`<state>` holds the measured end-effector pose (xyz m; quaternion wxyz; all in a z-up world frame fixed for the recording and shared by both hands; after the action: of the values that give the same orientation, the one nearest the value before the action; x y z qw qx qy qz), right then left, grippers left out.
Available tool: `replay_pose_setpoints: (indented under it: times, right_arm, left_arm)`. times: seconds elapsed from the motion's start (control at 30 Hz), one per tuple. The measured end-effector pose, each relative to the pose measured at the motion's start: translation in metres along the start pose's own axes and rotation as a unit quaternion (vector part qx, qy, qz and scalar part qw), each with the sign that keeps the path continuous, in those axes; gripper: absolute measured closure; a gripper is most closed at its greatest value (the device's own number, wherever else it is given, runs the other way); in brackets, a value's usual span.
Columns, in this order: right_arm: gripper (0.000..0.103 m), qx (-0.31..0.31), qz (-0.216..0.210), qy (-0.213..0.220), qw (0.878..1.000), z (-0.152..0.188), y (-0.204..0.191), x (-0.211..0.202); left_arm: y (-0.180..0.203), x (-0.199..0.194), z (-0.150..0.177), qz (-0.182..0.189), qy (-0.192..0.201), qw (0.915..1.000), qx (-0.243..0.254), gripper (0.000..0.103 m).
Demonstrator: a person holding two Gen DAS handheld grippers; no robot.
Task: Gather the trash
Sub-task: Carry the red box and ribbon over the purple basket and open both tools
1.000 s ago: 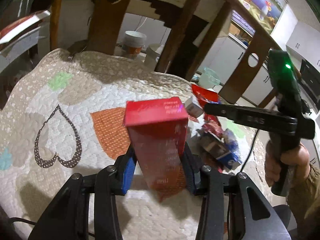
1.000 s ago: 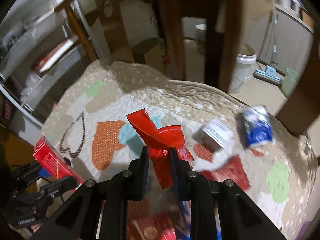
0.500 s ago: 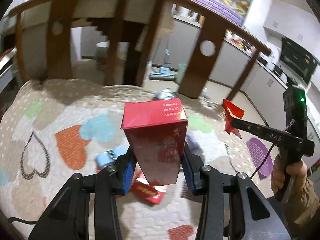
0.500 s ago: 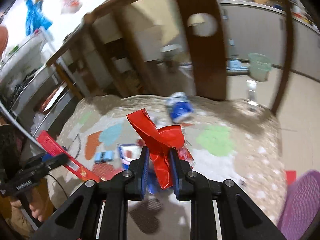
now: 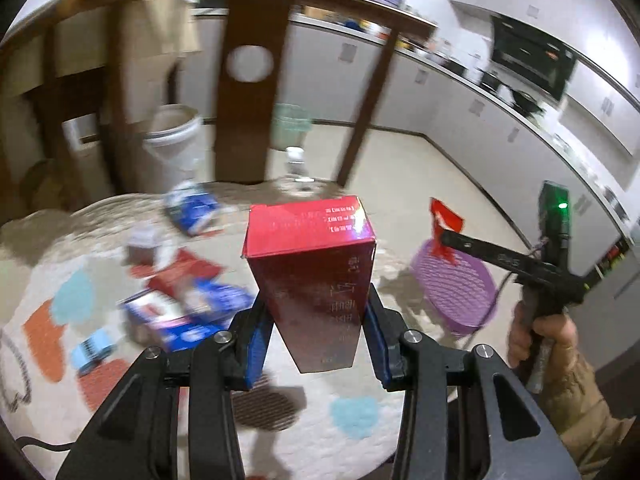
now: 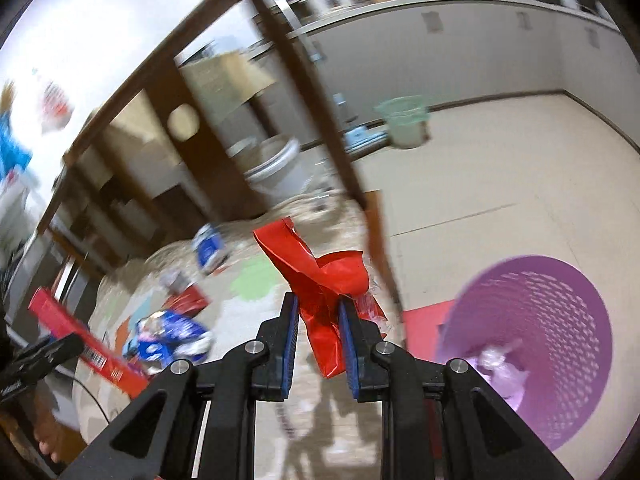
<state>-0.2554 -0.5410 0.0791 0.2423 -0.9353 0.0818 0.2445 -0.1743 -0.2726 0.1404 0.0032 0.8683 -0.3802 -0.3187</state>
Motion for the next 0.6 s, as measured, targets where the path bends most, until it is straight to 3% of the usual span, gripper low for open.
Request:
replay_pose_setpoints:
  times: [0.2, 0.33, 0.6]
  right_arm:
    - [0.082, 0.079, 0.044, 0.027, 0.996, 0.007, 0.079, -0.015]
    - [0.082, 0.152, 0.049, 0.018, 0.987, 0.016, 0.129, -0.019]
    - [0.081, 0.160, 0.120, -0.016, 0.980, 0.028, 0.171, -0.026]
  left_arm:
    - [0.063, 0.054, -0.013, 0.064, -0.028, 0.9971, 0.030, 0.062]
    - [0.105, 0.087, -0.014, 0.100, -0.046, 0.9927, 0.049, 0.062]
    - [0.182, 0.155, 0.006, 0.145, -0.095, 0.9807, 0.090, 0.062]
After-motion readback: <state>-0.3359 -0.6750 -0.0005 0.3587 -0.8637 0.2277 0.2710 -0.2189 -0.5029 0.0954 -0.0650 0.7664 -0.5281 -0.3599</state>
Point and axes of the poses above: each gripper's, at about its wrist camera, not at the fingertips, and x roughly the way its jaws point, y to its right, z to its underside, the point moved 3 cm from there along x, roughly the way its jaws point, and after that the axes turned 11 degrees about y, right-handed, at the moved point
